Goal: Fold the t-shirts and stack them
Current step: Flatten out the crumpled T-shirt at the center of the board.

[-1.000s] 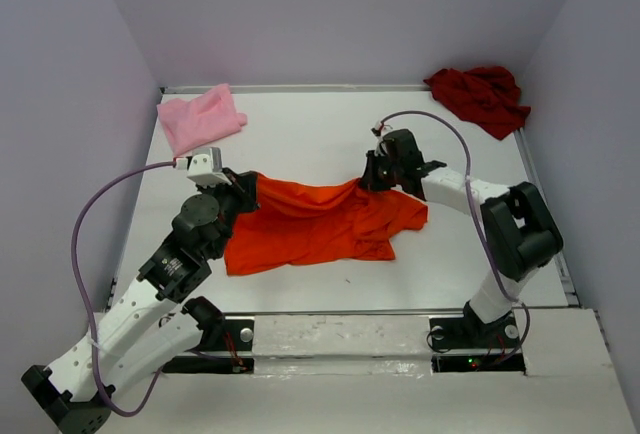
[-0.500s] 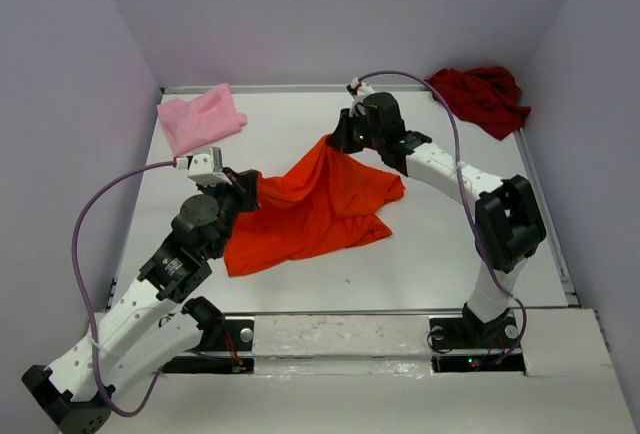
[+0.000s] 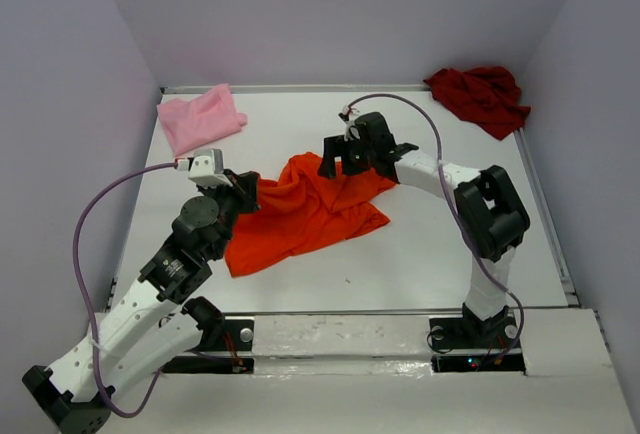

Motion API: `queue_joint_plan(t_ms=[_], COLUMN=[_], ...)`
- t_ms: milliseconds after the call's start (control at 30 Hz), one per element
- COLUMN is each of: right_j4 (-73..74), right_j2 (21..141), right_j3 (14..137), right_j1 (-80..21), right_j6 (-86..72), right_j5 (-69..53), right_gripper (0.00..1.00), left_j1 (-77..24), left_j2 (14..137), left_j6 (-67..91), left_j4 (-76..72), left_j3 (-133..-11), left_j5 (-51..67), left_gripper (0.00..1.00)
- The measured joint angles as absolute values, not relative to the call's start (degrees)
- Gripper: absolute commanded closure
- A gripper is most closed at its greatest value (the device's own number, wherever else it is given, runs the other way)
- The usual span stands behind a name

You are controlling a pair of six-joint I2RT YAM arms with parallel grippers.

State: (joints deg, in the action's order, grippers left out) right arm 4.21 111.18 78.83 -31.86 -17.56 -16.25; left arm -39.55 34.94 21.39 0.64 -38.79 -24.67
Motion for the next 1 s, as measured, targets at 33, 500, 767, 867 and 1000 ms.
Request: queue_joint_plan(t_ms=[33, 500, 767, 867, 1000], right_j4=[4.3, 4.0, 3.9, 3.9, 3.8], right_j2=[110.5, 103.9, 110.8, 113.0, 113.8], right_j3=[78.0, 71.4, 71.9, 72.7, 74.3], right_j1=[-31.9, -31.9, -31.9, -31.9, -31.9], right_j6=[-17.5, -17.0, -18.5, -18.9, -19.0], right_j5=[-16.1, -6.8, -5.1, -4.9, -4.8], right_gripper=[0.12, 0.14, 0.17, 0.18, 0.18], left_j1=[-39.6, -39.6, -39.6, -39.6, -39.6], left_j2=[34.9, 34.7, 34.6, 34.6, 34.6], left_j6=[21.3, 21.2, 21.2, 21.3, 21.3], left_j4=[0.7, 0.6, 0.6, 0.6, 0.6], left_j3=[-38.8, -38.7, -38.7, -38.7, -38.6], left_j5=[-24.6, -24.1, -24.0, -24.0, -23.7], left_gripper=[1.0, 1.0, 1.0, 1.0, 1.0])
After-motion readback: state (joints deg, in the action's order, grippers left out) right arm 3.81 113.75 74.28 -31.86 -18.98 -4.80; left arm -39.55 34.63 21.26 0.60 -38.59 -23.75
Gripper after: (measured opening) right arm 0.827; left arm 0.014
